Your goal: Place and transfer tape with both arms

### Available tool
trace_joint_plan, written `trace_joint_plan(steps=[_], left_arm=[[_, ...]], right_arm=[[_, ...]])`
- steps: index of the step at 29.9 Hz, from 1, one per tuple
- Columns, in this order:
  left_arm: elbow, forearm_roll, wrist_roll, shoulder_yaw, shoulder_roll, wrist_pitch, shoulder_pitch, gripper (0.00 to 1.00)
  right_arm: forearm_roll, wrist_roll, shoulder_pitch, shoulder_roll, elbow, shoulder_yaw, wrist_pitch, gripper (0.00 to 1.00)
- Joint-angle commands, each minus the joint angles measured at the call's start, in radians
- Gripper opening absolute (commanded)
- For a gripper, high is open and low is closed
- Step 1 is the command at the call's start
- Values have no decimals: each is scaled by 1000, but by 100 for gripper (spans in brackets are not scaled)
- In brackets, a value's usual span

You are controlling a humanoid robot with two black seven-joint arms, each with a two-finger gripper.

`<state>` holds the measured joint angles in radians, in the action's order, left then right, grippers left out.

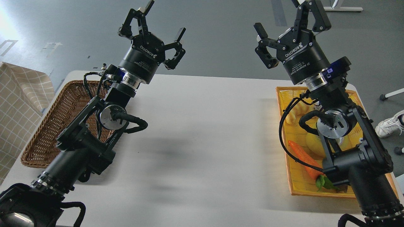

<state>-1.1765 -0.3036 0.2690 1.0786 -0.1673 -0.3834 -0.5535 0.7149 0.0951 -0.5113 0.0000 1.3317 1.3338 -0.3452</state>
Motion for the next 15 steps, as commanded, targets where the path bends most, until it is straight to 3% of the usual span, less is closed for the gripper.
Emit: trace_joint_plan(steps=[1, 15], left_arm=[[0, -2, 1, 0, 2, -3, 3, 98], [0, 0, 3, 1, 0, -5, 7, 98]], right_arm=[[0, 0, 4, 0, -2, -1, 0, 100], [0, 0, 5, 0, 4, 1, 0, 100]])
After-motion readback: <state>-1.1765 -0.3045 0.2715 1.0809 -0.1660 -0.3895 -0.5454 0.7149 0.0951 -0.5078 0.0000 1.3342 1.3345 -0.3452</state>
